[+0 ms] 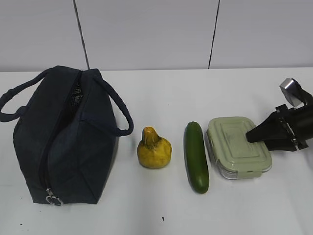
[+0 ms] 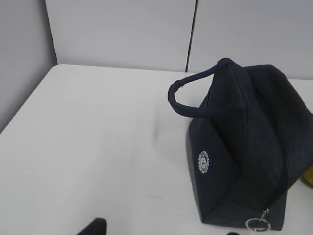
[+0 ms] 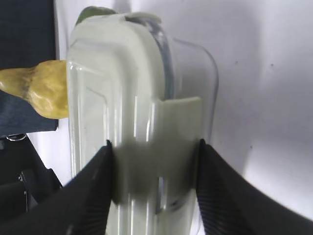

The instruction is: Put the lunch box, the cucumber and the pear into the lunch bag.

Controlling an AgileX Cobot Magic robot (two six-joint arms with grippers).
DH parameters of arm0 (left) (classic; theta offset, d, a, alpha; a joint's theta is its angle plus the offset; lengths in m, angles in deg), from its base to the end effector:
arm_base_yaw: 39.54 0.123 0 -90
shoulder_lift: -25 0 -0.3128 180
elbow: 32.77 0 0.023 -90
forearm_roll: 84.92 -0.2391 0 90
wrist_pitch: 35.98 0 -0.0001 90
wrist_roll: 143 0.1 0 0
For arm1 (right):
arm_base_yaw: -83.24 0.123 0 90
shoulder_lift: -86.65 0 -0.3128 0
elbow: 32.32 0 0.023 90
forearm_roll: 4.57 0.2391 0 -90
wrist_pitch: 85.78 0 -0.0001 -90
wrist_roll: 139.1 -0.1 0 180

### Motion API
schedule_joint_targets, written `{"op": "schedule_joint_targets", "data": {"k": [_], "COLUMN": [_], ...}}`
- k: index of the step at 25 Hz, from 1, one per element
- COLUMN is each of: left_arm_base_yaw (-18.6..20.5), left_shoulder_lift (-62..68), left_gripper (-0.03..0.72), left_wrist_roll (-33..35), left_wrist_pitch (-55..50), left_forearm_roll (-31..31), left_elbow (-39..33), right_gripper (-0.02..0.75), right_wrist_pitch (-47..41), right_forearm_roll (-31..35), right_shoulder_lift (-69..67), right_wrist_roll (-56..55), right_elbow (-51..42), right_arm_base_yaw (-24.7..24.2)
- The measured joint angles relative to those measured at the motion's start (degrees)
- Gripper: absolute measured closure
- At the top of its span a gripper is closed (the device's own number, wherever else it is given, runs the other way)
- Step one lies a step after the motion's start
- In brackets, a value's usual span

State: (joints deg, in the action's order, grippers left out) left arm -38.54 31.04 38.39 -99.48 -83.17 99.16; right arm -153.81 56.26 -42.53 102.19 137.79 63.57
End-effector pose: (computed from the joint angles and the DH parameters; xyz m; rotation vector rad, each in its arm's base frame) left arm -0.0422 -0.0035 0.2683 0.0100 2.0523 -0.0106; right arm 0.3681 -0.0455 0.1421 -0.0672 2.6046 1.3038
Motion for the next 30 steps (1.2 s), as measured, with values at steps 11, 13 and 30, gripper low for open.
{"op": "schedule_joint_targets", "data": {"k": [11, 13, 30], "left_arm_base_yaw": [0.0, -0.1, -1.3], "left_shoulder_lift": [11.6, 17.0, 50.0], "left_gripper": [0.330, 0.339, 0.253], "left_wrist_roll": [3.9, 8.9, 33.3], "left_wrist_pitch": [14.1, 17.3, 24.5], "left_forearm_roll": [18.0, 21.8, 39.5], "left_elbow": [1.4, 1.4, 1.4], "right_gripper": [0.364, 0.364, 0.367], "right_wrist_pitch": [0.7, 1.1, 2.8], "right_forearm_roll": [1.3, 1.3, 0.9], "right_shoulder_lift": [0.1, 0.5, 4.6], "right_wrist_roll": [-0.7, -0.8, -4.1], "right_elbow": [0.0, 0.0, 0.0], "right_arm_base_yaw": [0.0, 0.0, 0.1]}}
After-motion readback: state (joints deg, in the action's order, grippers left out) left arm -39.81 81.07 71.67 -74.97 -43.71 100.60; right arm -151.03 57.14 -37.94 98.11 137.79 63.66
